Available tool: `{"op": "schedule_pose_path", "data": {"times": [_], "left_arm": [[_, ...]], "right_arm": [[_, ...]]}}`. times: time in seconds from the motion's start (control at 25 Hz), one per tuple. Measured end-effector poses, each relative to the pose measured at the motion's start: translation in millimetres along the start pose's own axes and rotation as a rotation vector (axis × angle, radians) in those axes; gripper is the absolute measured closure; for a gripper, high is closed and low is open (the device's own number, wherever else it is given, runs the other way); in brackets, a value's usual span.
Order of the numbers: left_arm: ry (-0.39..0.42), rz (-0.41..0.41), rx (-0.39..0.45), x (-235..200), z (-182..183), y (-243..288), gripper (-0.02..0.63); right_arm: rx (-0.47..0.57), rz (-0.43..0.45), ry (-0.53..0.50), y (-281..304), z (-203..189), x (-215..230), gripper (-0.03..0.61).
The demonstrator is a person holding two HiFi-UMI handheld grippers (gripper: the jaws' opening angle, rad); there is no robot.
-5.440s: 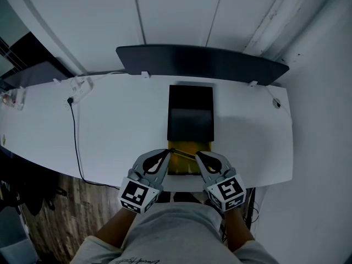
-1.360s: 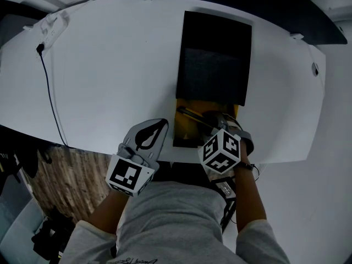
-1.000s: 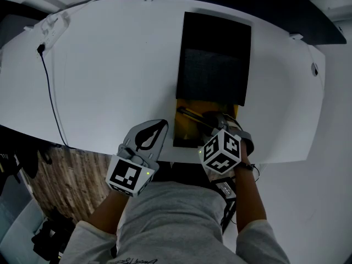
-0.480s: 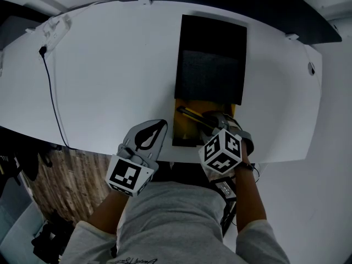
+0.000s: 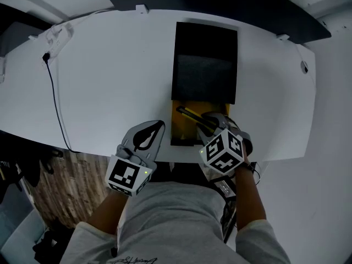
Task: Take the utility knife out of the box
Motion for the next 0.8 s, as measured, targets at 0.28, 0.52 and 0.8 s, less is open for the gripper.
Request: {"op": "schedule_pose_path", "data": {"times": [0.28, 0.52, 0.8], "left_arm": [[0.026, -0.011, 0.016, 9, 10, -6, 0.614], [0.043, -0.018, 0.044, 15, 22, -12, 0.614], [0.065, -0.023, 0.076, 23, 35, -19, 0.614]], "right_arm": [[0.050, -0.037, 0.047, -20, 3, -1, 0.448], [0.109, -0.076, 0.100, -42, 6, 1, 0.448], [0.198, -0.118, 0.148, -70, 14, 1, 0.448]]}}
Point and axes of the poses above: the fingertips, and each gripper's own axes: y forward along the fingers, x to its right, z out of its top, the point moved 8 cm from there along -y, backward along the fingers, and after that the axes turned 9 degrees about -y, right-handed, at the moved point
